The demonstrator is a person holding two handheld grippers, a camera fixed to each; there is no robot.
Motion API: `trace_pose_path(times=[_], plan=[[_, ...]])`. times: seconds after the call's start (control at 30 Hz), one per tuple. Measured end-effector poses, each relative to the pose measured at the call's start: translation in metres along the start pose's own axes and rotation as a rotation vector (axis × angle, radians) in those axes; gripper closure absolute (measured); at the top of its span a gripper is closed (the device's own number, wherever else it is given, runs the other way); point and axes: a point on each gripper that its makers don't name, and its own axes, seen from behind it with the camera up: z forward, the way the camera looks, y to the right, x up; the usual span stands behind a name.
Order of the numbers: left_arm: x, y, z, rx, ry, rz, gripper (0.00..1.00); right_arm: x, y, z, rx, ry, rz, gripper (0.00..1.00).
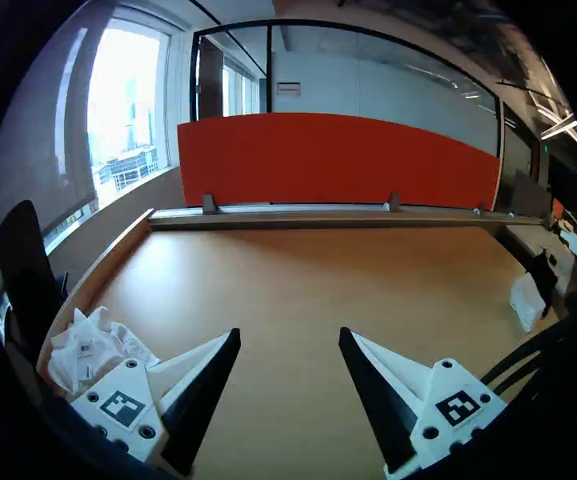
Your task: Fold towel
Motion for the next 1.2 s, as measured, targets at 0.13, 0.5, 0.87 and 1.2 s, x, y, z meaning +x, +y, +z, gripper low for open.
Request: trace_pose_path(times=[0.13, 0.5, 0.87, 1.2], plan=[[0.016, -0.002, -0.002, 0.004, 0.048, -0.014, 0.09, 0.013, -0.019, -0.001, 0.031, 0.028, -0.002, 0.02], [0.054, -0.007, -0.008, 0.006, 0.155, -0.036, 0.09, 0.051, -0.085, -0.011, 0.129, 0.103, -0.011, 0.02], [0.072, -0.011, -0.015, 0.002, 0.208, -0.052, 0.09, 0.066, -0.146, -0.021, 0.212, 0.126, -0.021, 0.02], [0.082, -0.014, -0.022, -0.003, 0.243, -0.076, 0.09, 0.066, -0.198, -0.03, 0.267, 0.134, 0.003, 0.02]])
